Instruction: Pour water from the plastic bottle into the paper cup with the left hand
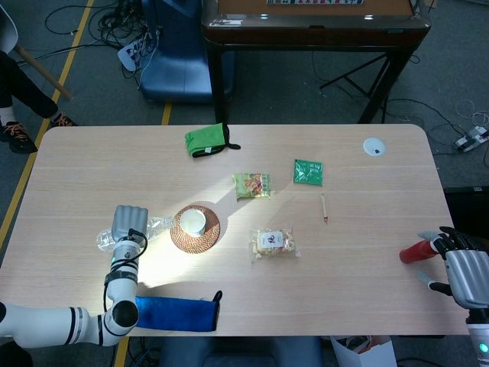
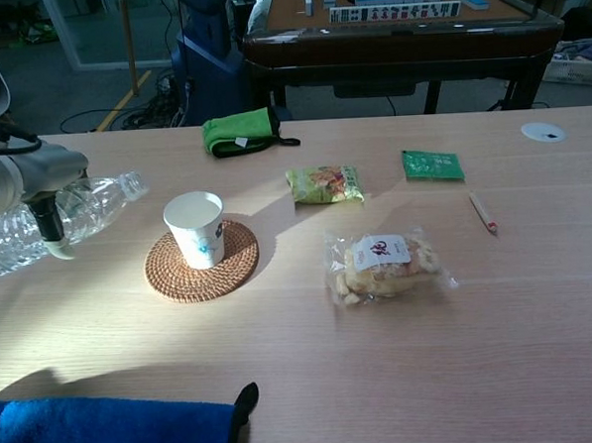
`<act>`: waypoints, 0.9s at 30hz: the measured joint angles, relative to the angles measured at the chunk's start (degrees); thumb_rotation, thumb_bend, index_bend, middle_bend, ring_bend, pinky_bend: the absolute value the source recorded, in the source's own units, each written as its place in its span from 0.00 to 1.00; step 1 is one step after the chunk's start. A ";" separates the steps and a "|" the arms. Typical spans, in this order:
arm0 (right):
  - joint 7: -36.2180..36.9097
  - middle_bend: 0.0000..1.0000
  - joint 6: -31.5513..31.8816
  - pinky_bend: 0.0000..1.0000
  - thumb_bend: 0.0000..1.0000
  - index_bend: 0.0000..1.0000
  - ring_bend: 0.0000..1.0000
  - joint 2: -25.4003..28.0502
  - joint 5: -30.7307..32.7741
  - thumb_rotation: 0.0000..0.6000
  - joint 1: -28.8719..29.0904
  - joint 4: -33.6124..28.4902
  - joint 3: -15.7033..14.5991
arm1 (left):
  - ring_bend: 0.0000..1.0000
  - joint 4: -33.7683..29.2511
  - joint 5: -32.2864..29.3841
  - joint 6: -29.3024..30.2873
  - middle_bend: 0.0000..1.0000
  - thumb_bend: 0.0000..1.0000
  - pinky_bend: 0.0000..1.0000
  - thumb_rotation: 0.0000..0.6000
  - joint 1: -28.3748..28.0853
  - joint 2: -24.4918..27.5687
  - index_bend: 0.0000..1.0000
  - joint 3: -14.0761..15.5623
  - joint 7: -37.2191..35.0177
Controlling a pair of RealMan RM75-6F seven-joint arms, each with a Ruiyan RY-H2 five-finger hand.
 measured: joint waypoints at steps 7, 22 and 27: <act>0.83 0.34 0.32 0.28 0.05 0.30 0.18 0.36 -0.23 1.00 -0.15 -0.09 -0.01 | 0.58 1.93 -2.42 0.80 0.73 0.20 0.61 1.00 -2.72 -2.02 0.64 -0.78 2.07; 2.52 0.34 0.63 0.28 0.05 0.30 0.18 1.05 -0.69 1.00 -0.32 -0.14 -0.09 | 0.59 4.54 -7.36 3.58 0.73 0.20 0.61 1.00 -6.83 -4.60 0.64 -0.88 8.28; 2.72 0.34 0.53 0.28 0.05 0.30 0.18 1.12 -0.80 1.00 -0.28 -0.13 -0.15 | 0.59 5.09 -8.10 4.87 0.73 0.21 0.61 1.00 -8.18 -5.52 0.64 -0.99 10.31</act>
